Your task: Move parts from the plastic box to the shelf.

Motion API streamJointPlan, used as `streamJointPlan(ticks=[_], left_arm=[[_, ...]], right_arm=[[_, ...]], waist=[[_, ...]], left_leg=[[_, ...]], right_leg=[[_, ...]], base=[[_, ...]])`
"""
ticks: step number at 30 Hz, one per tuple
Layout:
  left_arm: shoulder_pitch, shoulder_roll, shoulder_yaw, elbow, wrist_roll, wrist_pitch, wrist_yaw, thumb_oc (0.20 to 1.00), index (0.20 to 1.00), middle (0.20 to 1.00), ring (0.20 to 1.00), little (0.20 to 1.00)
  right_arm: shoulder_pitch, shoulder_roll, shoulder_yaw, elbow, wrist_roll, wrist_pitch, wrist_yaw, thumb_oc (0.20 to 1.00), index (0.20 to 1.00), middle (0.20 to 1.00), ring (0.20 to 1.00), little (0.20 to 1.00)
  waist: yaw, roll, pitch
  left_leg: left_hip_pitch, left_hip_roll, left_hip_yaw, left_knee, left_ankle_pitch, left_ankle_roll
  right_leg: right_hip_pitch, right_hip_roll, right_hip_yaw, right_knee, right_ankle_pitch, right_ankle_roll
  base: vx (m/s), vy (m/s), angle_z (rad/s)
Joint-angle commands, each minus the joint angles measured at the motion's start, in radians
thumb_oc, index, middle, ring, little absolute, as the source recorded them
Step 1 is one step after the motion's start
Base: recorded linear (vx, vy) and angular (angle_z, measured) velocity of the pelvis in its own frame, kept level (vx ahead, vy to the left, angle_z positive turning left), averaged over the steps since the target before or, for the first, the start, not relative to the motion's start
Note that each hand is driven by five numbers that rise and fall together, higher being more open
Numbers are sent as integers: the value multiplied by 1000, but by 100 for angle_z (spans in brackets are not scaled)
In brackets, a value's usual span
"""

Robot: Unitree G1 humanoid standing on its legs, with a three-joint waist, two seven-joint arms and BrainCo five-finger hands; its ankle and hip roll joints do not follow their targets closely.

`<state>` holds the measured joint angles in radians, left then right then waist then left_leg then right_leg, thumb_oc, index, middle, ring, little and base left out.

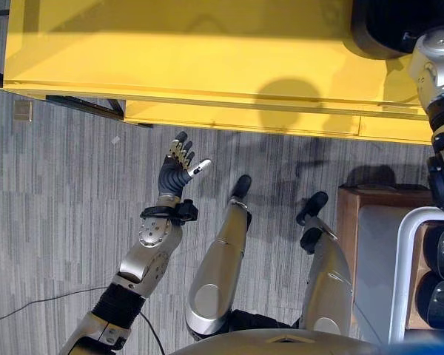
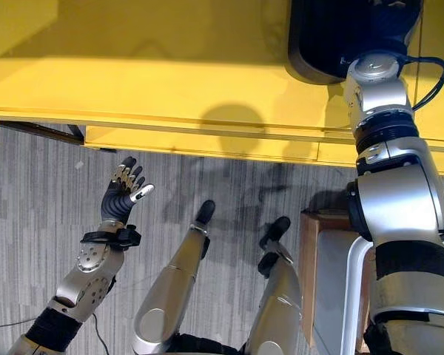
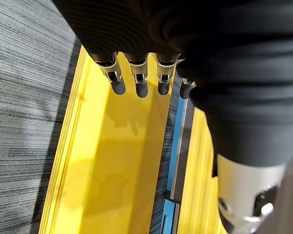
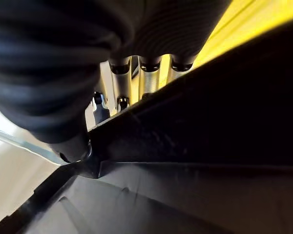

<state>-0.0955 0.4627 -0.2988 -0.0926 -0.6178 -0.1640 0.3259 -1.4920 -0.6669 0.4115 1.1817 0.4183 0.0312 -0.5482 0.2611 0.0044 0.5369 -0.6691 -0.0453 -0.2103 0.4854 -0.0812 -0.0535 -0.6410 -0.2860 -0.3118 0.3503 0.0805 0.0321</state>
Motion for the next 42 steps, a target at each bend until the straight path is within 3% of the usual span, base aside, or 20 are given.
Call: streamJointPlan(ticks=[1, 16, 17, 18, 19, 26, 42], left_arm=[[12, 34, -12, -86, -1, -54, -7, 1000, 1000, 1000, 1000, 1000], [10, 32, -15, -81, -20, -63, 0, 1000, 1000, 1000, 1000, 1000], [9, 28, -14, -76, -25, -65, 2, 1000, 1000, 1000, 1000, 1000], [10, 28, -14, -75, -26, -65, 2, 1000, 1000, 1000, 1000, 1000], [9, 28, -15, -76, -28, -66, 1, 1000, 1000, 1000, 1000, 1000], [10, 32, -13, -67, -35, -68, 4, 1000, 1000, 1000, 1000, 1000], [25, 38, 8, -63, -44, -60, -5, 1000, 1000, 1000, 1000, 1000]], right_arm=[[-119, -87, 83, -26, 1, -46, 0, 200, 200, 200, 200, 200], [-181, -109, 118, 31, 39, -53, 4, 200, 200, 200, 200, 200], [-181, -101, 112, 27, 46, -57, 2, 545, 545, 545, 545, 545], [-181, -101, 111, 27, 46, -57, 2, 658, 658, 658, 658, 658], [-182, -98, 105, 23, 58, -62, 1, 1000, 1000, 1000, 1000, 1000], [-182, -83, 68, -23, 115, -90, -19, 1000, 1000, 1000, 1000, 1000], [-92, -85, 19, -384, 43, -135, -80, 1000, 1000, 1000, 1000, 1000]], waist=[[6, 29, -42], [6, 30, -43], [6, 31, -42], [6, 31, -42], [5, 31, -42], [2, 30, -46], [-43, 16, -57]], left_leg=[[34, 8, -10, -96, -6, 1], [40, 7, -12, -111, 3, -2], [40, 6, -13, -112, 4, -2], [40, 6, -14, -112, 4, -2], [40, 5, -13, -112, 3, -2], [43, 5, -11, -112, 4, -3], [80, 12, 5, -93, -15, -2]], right_leg=[[69, -13, 42, 172, -247, 71], [73, -13, 43, 171, -244, 72], [74, -12, 44, 171, -244, 71], [74, -12, 44, 171, -244, 71], [74, -12, 44, 172, -244, 71], [78, -11, 46, 169, -244, 70], [116, -3, 65, 163, -243, 67]], base=[[0, 0, 0], [0, -1, 0], [0, 0, 0], [0, 0, 0], [0, 0, 0], [0, 0, 0], [4, 3, -4]])
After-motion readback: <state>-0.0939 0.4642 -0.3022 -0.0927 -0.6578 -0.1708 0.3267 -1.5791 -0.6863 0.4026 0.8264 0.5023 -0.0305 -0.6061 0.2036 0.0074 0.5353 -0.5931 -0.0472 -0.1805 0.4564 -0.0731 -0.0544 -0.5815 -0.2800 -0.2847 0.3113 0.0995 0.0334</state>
